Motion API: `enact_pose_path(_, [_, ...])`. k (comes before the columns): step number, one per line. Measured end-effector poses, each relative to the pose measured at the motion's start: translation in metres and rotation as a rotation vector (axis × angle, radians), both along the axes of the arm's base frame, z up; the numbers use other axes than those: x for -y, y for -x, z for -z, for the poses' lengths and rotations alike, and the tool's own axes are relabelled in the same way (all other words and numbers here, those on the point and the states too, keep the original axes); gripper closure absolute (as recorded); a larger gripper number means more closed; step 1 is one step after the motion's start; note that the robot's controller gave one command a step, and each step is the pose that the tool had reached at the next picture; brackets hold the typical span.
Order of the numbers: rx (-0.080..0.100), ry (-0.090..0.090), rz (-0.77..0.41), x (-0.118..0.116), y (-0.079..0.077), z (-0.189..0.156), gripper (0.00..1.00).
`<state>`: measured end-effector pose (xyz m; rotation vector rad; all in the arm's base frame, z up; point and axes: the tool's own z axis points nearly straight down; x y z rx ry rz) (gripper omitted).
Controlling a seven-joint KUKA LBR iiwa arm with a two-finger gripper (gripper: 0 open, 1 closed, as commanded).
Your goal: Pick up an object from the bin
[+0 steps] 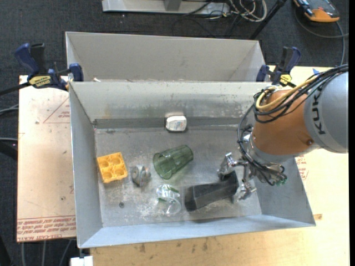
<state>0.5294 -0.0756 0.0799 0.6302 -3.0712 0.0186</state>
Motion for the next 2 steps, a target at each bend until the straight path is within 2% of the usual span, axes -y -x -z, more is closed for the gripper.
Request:
enact_pose_path(1, [0.0, 0.0, 0.0, 0.0, 0.0, 0.0, 1.0])
enact_pose_path(2, [-0.002, -0.015, 0.072, 0.009, 0.017, -0.182, 1.0])
